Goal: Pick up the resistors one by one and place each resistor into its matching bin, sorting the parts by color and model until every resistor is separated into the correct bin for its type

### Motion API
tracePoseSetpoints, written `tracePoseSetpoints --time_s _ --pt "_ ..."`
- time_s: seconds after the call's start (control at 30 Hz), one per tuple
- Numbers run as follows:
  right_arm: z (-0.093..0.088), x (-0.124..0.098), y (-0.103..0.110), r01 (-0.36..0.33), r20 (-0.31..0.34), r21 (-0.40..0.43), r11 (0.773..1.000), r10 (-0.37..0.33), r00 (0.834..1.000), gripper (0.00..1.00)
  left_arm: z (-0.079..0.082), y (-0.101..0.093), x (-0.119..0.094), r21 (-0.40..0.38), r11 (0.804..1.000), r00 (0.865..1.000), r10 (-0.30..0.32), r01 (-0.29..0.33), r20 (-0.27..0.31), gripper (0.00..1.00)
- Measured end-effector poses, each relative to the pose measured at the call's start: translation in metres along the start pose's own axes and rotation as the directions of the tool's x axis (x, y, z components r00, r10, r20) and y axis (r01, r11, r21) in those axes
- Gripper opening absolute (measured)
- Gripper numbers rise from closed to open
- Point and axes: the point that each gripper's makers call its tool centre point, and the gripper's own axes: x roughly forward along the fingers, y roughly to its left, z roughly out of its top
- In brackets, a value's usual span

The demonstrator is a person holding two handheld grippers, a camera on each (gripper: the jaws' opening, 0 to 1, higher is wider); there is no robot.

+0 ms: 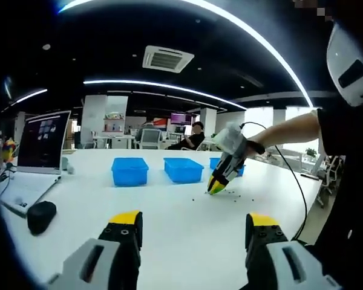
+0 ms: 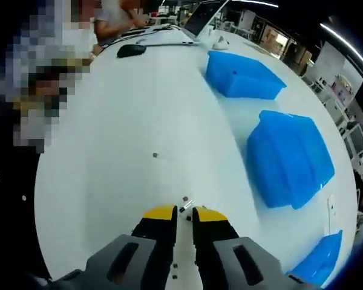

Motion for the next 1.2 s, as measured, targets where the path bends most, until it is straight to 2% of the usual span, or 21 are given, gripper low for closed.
tracePoseSetpoints --time_s 0.27,0.4,0.53,0.7,0.83,0.9,0.93,1.0,1.07,1.1,1.13,1.2 --pt "0.000 0.000 0.000 0.004 -0.011 -0.012 1.000 -0.004 1.000 0.05 0.001 0.000 0.001 -0.001 1.000 1.000 0.001 -0.001 0.002 0.70" --pt "-0.002 0.000 0.002 0.022 -0.016 -0.036 0.999 -0.023 1.000 0.05 0.003 -0.002 0.002 0.001 1.000 1.000 -0.003 0.003 0.005 0.70" --pt "-0.005 -0.003 0.006 0.016 -0.002 -0.011 1.000 -0.016 1.000 0.05 0.006 -0.004 0.002 0.008 1.000 1.000 -0.005 0.005 0.007 0.70" --pt "0.002 -0.026 0.008 0.043 0.103 0.057 0.997 -0.049 0.993 0.05 0.010 -0.007 0.003 0.015 1.000 1.000 -0.007 0.007 0.012 0.70" --pt "0.006 -0.057 0.012 0.075 0.219 0.120 0.990 -0.100 0.971 0.05 0.015 -0.010 0.005 0.023 1.000 1.000 -0.010 0.010 0.017 0.70" --pt "0.009 -0.081 0.017 0.093 0.314 0.175 0.980 -0.145 0.938 0.05 0.019 -0.010 0.007 0.030 1.000 1.000 -0.009 0.008 0.026 0.70" --pt "0.012 -0.097 0.022 0.099 0.385 0.200 0.975 -0.171 0.907 0.05 0.022 -0.010 0.007 0.033 0.999 1.000 -0.010 0.009 0.030 0.70" --pt "0.012 -0.121 0.028 0.115 0.470 0.253 0.960 -0.226 0.853 0.05 0.027 -0.010 0.008 0.032 0.999 0.999 -0.012 0.011 0.043 0.70" --pt "0.011 -0.146 0.034 0.150 0.550 0.301 0.942 -0.300 0.780 0.05 0.031 -0.011 0.009 0.033 0.999 0.999 -0.014 0.012 0.051 0.70" --pt "0.008 -0.153 0.035 0.162 0.564 0.317 0.934 -0.323 0.760 0.05 0.033 -0.011 0.010 0.035 0.999 0.998 -0.013 0.011 0.056 0.70" --pt "0.004 -0.163 0.038 0.184 0.590 0.343 0.921 -0.364 0.721 0.05 0.035 -0.011 0.011 0.035 0.999 0.998 -0.012 0.010 0.065 0.70" --pt "-0.006 -0.186 0.042 0.235 0.633 0.416 0.879 -0.465 0.619 0.05 0.041 -0.011 0.011 0.030 1.000 0.996 -0.010 0.008 0.086 0.70"
